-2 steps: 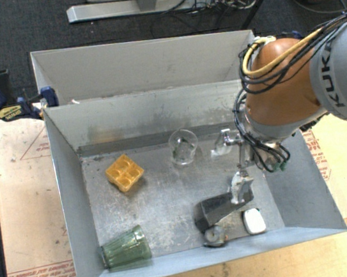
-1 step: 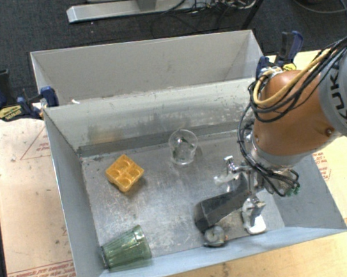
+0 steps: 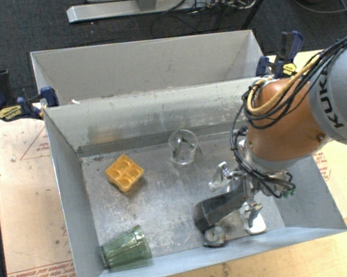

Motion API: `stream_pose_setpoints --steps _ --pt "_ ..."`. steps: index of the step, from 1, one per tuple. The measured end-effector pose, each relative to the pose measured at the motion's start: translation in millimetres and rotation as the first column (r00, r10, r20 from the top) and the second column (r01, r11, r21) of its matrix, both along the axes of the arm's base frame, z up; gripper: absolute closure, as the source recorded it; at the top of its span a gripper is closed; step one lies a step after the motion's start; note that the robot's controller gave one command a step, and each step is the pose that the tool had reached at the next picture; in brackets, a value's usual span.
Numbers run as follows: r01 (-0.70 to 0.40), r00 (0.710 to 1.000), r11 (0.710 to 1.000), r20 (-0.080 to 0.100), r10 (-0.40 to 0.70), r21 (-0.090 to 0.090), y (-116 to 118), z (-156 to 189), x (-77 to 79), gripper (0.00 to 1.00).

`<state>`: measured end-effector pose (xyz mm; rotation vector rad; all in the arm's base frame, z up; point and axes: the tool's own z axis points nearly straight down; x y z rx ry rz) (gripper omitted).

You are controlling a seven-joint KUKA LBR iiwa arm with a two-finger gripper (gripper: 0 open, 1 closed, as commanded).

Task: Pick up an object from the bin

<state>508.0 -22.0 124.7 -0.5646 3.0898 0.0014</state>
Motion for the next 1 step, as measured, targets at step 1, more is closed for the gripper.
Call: stream_pose_setpoints --steps 1 --pt "0.055 0.998 0.998 0.001 -0.055 0.001 -2.4 -47.0 13.2 0.00"
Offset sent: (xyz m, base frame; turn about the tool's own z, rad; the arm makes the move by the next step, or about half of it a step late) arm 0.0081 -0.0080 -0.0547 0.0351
